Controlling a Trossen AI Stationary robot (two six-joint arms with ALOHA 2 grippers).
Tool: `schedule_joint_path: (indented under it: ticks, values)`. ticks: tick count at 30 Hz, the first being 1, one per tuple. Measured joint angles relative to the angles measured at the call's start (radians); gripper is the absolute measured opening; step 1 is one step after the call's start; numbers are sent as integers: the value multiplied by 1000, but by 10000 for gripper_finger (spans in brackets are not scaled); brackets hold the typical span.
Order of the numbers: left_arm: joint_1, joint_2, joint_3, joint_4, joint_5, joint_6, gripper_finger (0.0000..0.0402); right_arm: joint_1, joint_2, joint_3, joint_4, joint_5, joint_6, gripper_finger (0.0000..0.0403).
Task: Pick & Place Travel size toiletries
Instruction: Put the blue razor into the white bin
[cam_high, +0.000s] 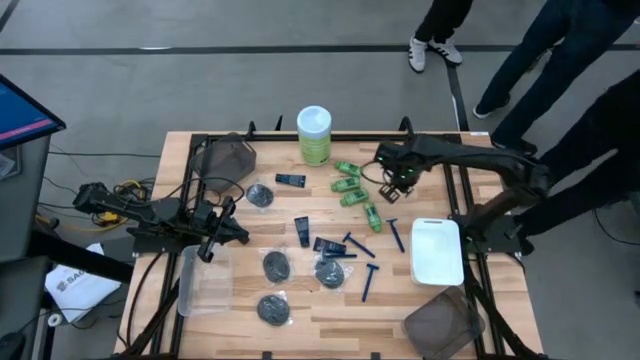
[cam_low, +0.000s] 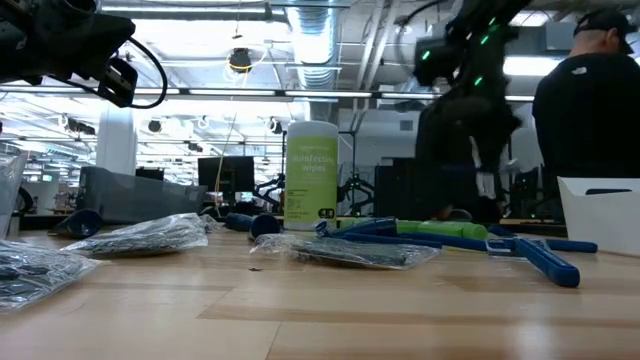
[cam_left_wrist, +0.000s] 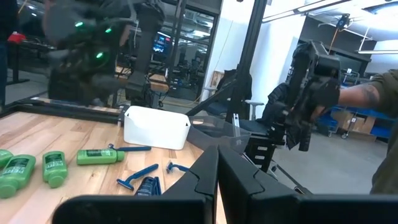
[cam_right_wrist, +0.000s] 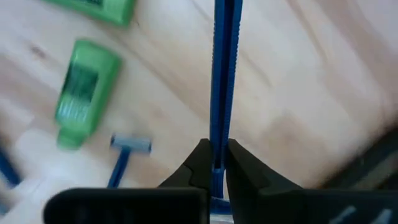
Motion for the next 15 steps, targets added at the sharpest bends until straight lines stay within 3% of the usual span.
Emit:
schedule_joint_path:
  ticks: [7, 15]
  values:
    - [0, 0, 0, 0, 0, 0, 3, 172, -165, 0, -188, 6, 398, 21]
    - [0, 0, 0, 1, 0, 0, 3, 472, -190, 0, -346, 25, 849, 26]
